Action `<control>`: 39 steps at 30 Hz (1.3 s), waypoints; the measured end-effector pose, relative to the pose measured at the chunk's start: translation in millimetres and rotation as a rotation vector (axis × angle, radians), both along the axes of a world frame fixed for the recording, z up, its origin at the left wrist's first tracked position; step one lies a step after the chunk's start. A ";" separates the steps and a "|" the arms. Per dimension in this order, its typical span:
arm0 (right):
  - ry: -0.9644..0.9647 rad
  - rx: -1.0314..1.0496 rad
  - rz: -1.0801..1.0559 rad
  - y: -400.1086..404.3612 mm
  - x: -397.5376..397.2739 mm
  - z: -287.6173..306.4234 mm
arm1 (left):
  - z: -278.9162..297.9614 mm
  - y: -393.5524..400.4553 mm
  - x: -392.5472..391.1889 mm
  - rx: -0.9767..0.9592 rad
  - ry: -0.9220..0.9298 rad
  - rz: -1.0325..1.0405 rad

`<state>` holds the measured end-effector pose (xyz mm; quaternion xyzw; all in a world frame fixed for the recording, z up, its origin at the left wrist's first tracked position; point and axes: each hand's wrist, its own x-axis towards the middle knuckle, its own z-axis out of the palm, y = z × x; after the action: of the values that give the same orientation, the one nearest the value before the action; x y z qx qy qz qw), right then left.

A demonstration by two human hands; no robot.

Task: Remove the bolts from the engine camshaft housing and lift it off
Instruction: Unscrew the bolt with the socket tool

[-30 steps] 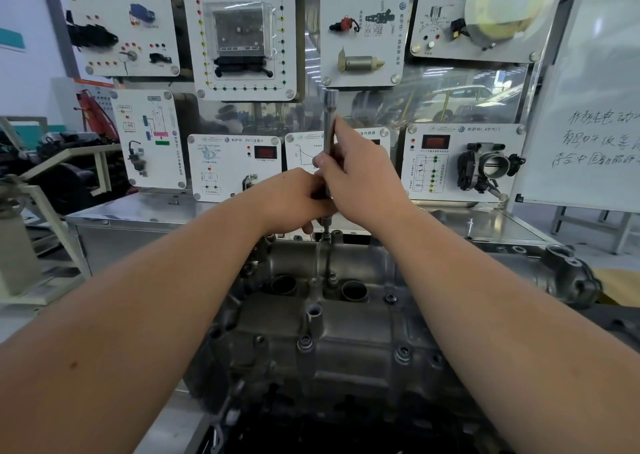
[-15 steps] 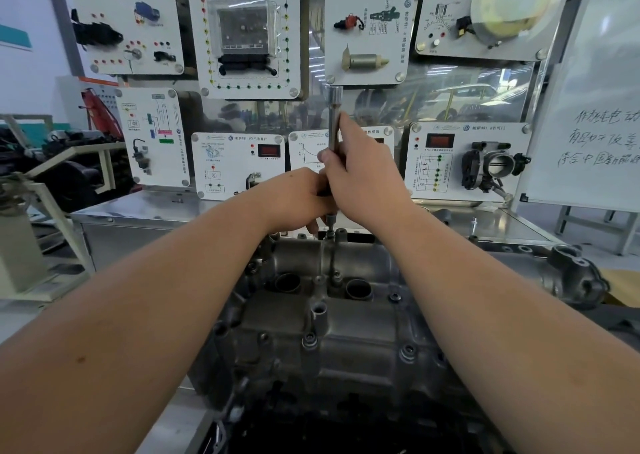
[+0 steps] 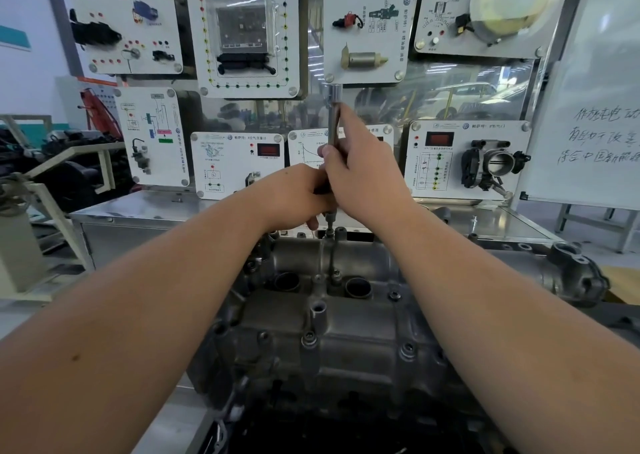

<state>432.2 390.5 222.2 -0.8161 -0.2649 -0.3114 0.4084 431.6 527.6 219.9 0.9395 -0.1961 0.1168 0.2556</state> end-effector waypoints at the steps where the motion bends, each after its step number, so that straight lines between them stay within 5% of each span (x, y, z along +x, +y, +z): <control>1: -0.010 0.009 -0.013 -0.1 -0.3 -0.1 | 0.0 -0.2 0.3 0.010 0.000 0.004; 6: -0.131 -0.023 -0.114 -2.6 3.8 3.4 | -0.6 -0.2 4.9 0.017 -0.023 0.007; 39: 0.017 0.014 -0.005 -1.8 0.3 3.4 | 0.1 2.4 3.5 -0.041 0.038 -0.035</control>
<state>432.4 388.7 225.6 -0.8165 -0.2571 -0.3075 0.4156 435.1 530.0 220.0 0.9324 -0.2054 0.0983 0.2807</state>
